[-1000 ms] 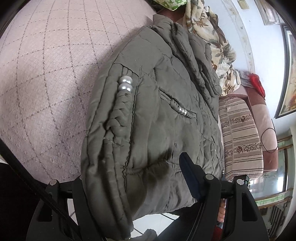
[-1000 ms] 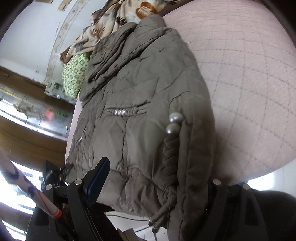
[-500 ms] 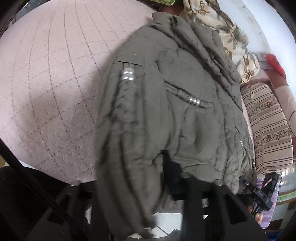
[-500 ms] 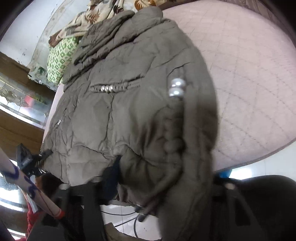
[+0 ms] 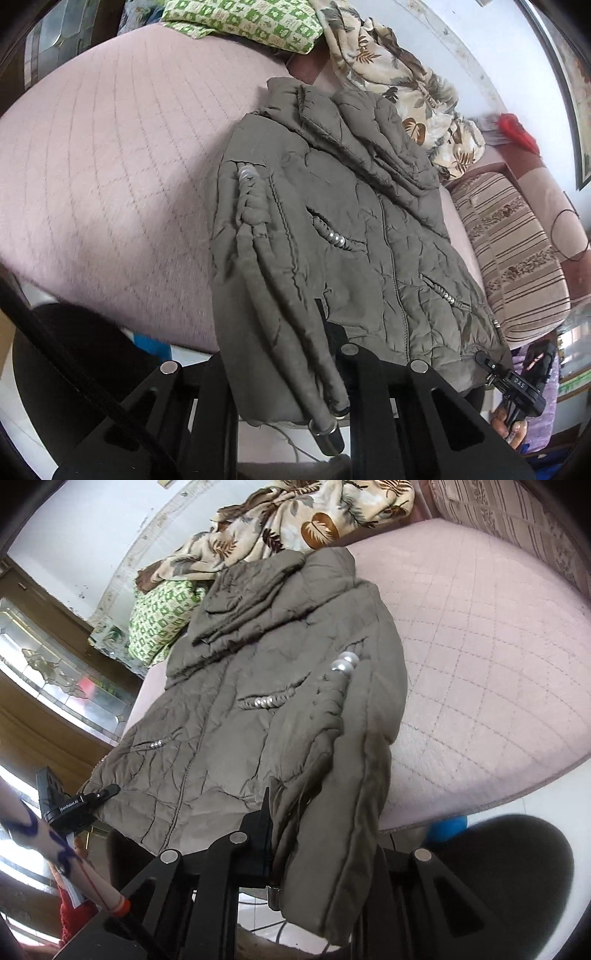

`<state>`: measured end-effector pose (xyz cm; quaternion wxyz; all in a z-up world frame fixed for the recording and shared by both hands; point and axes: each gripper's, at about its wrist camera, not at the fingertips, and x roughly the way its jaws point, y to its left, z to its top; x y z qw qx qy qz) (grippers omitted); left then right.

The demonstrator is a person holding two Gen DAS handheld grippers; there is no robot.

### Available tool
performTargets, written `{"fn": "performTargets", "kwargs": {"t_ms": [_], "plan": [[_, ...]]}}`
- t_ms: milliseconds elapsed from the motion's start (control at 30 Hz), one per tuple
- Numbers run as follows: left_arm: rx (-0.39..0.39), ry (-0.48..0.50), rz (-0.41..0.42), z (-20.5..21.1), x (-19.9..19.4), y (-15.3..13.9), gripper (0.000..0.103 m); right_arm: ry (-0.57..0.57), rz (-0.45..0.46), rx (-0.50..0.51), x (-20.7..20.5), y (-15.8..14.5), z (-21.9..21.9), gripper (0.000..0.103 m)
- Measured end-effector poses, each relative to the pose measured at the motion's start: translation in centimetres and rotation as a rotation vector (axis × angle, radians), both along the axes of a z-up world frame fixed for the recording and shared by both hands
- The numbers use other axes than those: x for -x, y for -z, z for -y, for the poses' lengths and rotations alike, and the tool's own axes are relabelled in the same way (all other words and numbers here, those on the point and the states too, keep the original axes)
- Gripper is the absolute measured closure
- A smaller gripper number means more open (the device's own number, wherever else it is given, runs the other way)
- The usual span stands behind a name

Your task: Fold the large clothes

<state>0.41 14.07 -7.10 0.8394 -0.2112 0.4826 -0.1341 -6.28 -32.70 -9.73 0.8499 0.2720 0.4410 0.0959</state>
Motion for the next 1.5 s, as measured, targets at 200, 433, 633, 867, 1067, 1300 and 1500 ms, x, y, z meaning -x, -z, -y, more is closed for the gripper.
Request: {"fn": "performTargets", "kwargs": {"t_ms": [200, 433, 633, 867, 1067, 1300, 1500], "plan": [[0.034, -0.017, -0.015, 0.1, 1.6, 0.2, 0.087, -0.012, 0.012, -0.037, 1.4, -0.9, 0.2, 0.083], [0.007, -0.008, 0.035, 1.1, 2.5, -1.8, 0.087, -0.006, 0.039, -0.079, 1.9, -2.2, 0.6, 0.083], [0.028, -0.004, 0.059, 0.6, 2.1, -3.4, 0.087, -0.006, 0.071, -0.086, 1.2, -3.7, 0.7, 0.083], [0.012, 0.003, 0.119, 1.0, 0.7, -6.2, 0.087, -0.025, 0.117, -0.062, 0.3, -6.0, 0.6, 0.083], [-0.047, 0.003, 0.209, 2.3, -1.2, -9.2, 0.087, -0.034, 0.174, -0.037, -1.8, -8.7, 0.4, 0.083], [-0.107, -0.002, 0.283, 4.2, -5.0, -12.2, 0.087, -0.035, 0.243, 0.015, -4.8, -11.7, -0.1, 0.083], [-0.167, -0.016, 0.318, 5.5, -8.5, -13.8, 0.087, -0.015, 0.280, 0.028, -8.2, -13.7, 0.1, 0.083]]}}
